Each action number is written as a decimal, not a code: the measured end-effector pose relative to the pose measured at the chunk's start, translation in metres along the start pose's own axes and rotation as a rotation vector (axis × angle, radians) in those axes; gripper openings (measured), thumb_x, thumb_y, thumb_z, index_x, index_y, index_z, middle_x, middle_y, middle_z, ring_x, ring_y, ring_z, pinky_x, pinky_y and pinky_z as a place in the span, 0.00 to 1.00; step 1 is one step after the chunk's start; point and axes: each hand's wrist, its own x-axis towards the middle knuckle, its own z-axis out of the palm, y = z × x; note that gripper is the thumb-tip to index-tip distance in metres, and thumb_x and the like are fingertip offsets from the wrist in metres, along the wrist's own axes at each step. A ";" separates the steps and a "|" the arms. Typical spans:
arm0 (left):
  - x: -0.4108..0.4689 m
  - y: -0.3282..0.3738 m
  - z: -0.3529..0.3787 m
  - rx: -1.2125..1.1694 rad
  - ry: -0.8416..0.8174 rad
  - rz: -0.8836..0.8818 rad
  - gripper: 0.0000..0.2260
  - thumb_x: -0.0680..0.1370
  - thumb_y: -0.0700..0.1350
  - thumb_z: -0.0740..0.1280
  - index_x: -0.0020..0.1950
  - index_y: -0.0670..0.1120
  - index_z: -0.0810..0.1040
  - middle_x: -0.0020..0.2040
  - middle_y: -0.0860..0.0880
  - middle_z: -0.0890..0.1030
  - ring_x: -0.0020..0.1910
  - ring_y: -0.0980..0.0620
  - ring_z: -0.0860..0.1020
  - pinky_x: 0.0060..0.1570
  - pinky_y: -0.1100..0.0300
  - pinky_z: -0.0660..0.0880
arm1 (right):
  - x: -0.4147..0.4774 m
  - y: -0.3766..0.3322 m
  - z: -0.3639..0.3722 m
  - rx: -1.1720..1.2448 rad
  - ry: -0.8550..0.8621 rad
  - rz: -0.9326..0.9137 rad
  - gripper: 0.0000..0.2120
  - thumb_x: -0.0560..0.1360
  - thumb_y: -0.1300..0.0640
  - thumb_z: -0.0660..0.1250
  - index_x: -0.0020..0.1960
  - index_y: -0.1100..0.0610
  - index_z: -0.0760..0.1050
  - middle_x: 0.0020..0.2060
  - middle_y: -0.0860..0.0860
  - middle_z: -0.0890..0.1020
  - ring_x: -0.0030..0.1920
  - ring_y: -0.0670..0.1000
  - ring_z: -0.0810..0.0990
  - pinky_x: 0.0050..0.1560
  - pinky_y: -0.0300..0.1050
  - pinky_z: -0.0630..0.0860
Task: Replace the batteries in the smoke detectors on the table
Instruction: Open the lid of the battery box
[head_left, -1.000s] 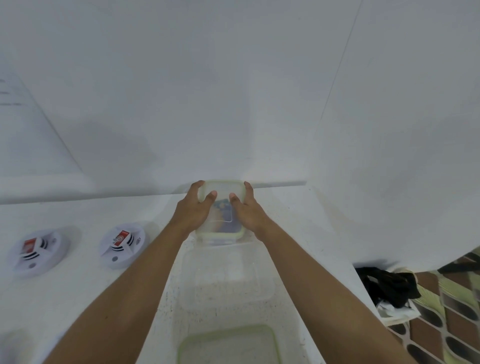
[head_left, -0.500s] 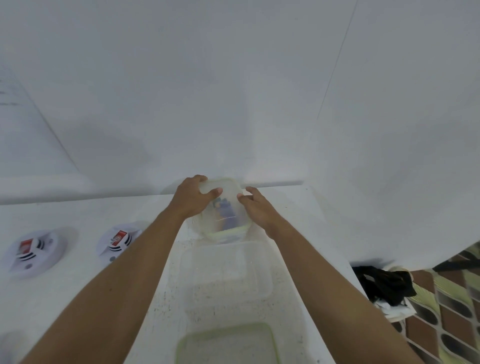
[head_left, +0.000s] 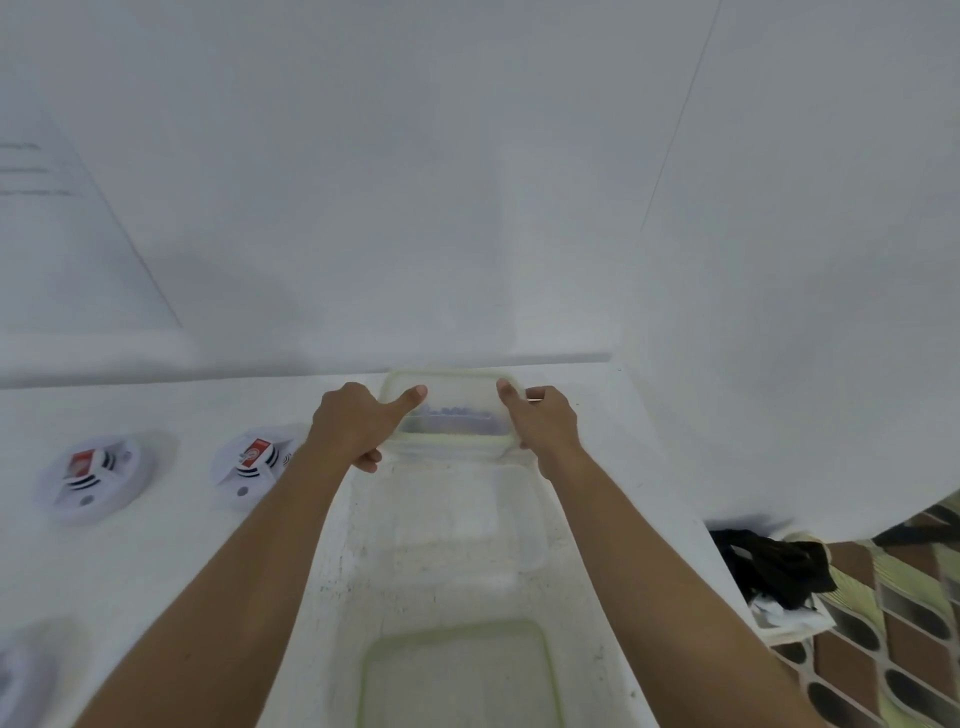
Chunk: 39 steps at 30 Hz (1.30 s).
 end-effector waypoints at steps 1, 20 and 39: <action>-0.001 -0.004 0.001 0.013 0.009 -0.001 0.35 0.70 0.75 0.60 0.36 0.39 0.74 0.28 0.43 0.82 0.21 0.49 0.80 0.29 0.61 0.78 | -0.001 0.000 -0.001 0.003 0.003 -0.002 0.26 0.76 0.39 0.70 0.61 0.59 0.74 0.55 0.52 0.80 0.52 0.54 0.81 0.45 0.46 0.80; -0.010 -0.021 0.013 -0.194 0.145 0.023 0.30 0.71 0.69 0.66 0.51 0.42 0.71 0.43 0.49 0.75 0.47 0.46 0.75 0.43 0.55 0.71 | -0.029 -0.009 -0.006 -0.014 -0.005 -0.115 0.26 0.77 0.51 0.72 0.70 0.61 0.73 0.54 0.53 0.79 0.58 0.51 0.77 0.60 0.42 0.71; -0.103 -0.027 -0.011 -0.612 0.608 0.389 0.07 0.83 0.45 0.59 0.56 0.44 0.74 0.51 0.51 0.78 0.38 0.48 0.81 0.36 0.65 0.75 | -0.121 -0.023 -0.041 0.565 -0.061 -0.182 0.12 0.84 0.53 0.59 0.51 0.54 0.80 0.49 0.54 0.80 0.39 0.53 0.82 0.46 0.46 0.81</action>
